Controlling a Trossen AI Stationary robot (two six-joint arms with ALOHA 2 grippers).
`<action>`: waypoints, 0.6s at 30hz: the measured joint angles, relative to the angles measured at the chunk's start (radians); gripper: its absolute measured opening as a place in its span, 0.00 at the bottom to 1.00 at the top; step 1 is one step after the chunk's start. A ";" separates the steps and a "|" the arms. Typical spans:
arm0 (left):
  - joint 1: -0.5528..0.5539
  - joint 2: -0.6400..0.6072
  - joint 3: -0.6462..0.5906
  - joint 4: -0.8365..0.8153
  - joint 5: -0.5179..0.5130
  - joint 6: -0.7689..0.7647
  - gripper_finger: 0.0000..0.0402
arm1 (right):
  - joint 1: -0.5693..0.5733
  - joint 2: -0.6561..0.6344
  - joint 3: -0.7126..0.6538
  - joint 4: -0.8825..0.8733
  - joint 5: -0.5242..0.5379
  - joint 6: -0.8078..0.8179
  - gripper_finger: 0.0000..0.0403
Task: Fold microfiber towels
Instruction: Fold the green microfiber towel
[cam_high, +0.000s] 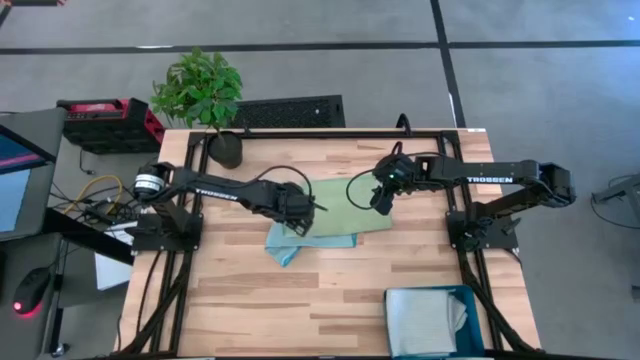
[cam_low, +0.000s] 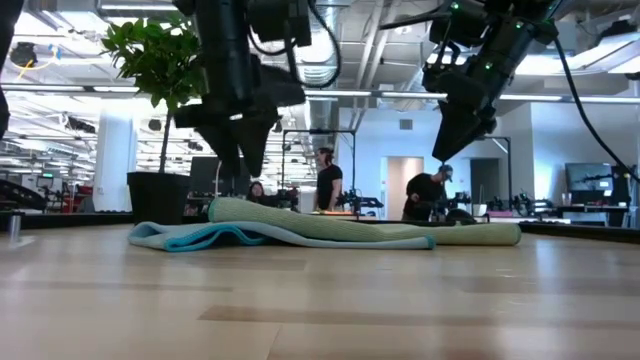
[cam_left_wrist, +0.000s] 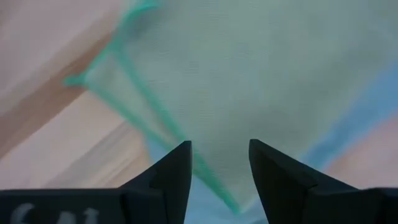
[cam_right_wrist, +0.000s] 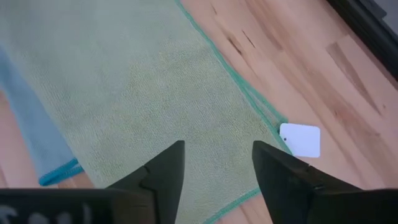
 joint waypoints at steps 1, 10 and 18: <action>-0.010 0.000 0.000 0.016 0.005 0.047 0.38 | 0.000 0.000 0.000 -0.002 0.000 0.004 0.53; -0.090 0.000 0.000 0.067 0.012 0.345 0.38 | 0.000 0.000 0.000 -0.002 -0.033 0.011 0.52; -0.131 0.000 0.000 0.067 -0.015 0.530 0.38 | -0.001 0.000 0.000 -0.002 -0.033 0.035 0.52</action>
